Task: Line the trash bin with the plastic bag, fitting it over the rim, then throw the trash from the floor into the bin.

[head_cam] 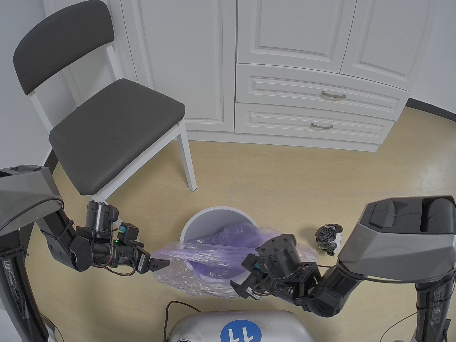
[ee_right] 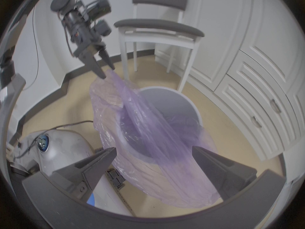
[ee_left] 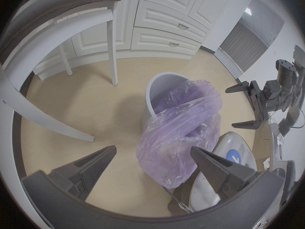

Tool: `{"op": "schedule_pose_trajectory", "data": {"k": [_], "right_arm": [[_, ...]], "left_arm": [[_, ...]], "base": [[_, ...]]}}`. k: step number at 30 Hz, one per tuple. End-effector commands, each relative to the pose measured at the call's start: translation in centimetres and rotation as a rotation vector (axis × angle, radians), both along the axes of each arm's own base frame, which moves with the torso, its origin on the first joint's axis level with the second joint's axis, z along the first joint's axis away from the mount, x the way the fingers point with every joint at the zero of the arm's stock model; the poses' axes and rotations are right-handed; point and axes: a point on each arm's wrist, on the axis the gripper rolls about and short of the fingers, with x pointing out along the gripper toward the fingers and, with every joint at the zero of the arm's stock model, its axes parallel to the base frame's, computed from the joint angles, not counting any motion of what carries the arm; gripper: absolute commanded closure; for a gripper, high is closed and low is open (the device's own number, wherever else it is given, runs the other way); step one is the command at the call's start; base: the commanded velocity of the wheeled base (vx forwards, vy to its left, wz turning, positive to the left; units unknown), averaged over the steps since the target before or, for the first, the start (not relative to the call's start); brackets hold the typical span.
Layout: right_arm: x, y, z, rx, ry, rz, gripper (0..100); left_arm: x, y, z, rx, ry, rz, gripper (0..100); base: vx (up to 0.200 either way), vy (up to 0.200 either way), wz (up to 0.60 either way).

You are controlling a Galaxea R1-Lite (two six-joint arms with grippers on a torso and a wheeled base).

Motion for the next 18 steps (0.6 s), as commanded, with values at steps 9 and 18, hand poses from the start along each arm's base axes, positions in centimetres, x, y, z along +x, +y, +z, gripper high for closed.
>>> {"op": "schedule_pose_trajectory", "data": {"k": [9, 18], "right_arm": [[0.6, 6.0, 0.0, -0.113, -0.101, 0.058, 0], [1.2, 5.8, -1.4, -0.146, -0.087, 0.054, 0]], "left_arm": [[-1.2, -0.1, 1.7, -0.037, -0.090, -0.030, 0], [-1.2, -0.1, 1.7, -0.037, -0.095, -0.029, 0]], "base": [[0.000, 0.000, 0.00], [0.000, 0.000, 0.00]]}}
